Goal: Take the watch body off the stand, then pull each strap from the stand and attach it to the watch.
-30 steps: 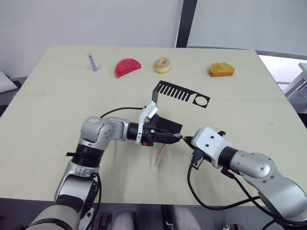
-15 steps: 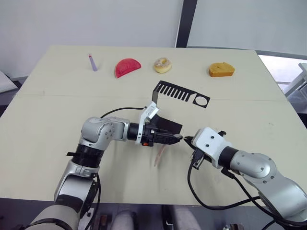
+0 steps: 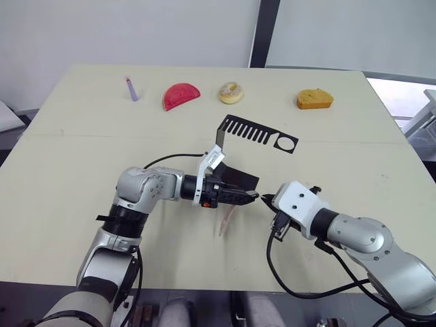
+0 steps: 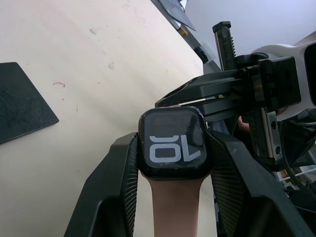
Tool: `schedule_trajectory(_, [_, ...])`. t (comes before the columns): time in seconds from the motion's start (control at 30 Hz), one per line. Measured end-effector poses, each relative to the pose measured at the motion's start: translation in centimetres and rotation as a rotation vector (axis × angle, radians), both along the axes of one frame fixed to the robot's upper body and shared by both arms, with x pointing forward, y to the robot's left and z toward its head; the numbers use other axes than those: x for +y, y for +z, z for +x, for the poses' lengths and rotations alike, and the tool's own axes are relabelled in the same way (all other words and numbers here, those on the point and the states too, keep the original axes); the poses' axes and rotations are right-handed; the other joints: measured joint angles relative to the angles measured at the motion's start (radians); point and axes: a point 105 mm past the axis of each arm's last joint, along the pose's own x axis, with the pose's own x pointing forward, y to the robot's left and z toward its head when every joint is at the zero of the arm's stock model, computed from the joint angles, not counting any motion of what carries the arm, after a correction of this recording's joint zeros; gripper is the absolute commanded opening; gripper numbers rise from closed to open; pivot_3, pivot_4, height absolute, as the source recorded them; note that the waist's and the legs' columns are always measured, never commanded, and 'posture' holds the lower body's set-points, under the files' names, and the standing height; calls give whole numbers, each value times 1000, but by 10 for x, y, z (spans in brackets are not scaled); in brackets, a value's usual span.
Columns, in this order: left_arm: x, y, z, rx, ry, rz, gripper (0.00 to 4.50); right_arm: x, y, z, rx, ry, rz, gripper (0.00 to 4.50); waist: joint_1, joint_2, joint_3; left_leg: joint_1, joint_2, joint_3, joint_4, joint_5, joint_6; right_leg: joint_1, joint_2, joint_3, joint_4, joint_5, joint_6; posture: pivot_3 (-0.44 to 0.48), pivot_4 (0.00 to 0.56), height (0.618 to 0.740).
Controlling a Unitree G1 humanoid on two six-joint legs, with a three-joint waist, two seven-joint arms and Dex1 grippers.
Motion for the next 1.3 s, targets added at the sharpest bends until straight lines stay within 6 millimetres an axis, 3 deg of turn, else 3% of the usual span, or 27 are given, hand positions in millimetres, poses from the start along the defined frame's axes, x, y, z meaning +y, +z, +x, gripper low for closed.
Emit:
schedule_trajectory(0.5, [1, 1, 0, -3, -3, -2, 1587, 0, 1, 0, -4, 5, -4, 48, 0, 0, 0, 0, 0, 0, 0, 0, 0, 0, 0, 0, 0, 0, 0, 0, 150, 737])
schedule_trajectory(0.63, [3, 1, 0, -21, -7, 0, 1587, -4, 6, -3, 0, 15, 2, 1378, 0, 0, 0, 0, 0, 0, 0, 0, 0, 0, 0, 0, 0, 0, 0, 0, 150, 737])
schedule_trajectory(0.83, [11, 8, 0, -100, -25, 2, 1587, -15, 24, -24, 37, 79, 68, 4450, 2, 0, 0, 0, 0, 0, 0, 0, 0, 0, 0, 0, -1, 0, 0, 0, 150, 737])
schedule_trajectory(1.0, [19, 16, -6, -292, -92, 9, 1587, -37, 40, -40, 112, 98, 191, 4450, -1, 0, 0, 1, 0, 0, -1, 0, 0, 0, 0, 0, -1, 0, 0, 0, 150, 737])
schedule_trajectory(1.3, [37, -1, -34, -789, -349, 75, 1587, -42, 50, -64, 239, 204, 295, 4450, 2, 0, 0, 0, 0, 0, -1, 0, 1, 1, 0, 1, -2, 0, 0, 0, 150, 737])
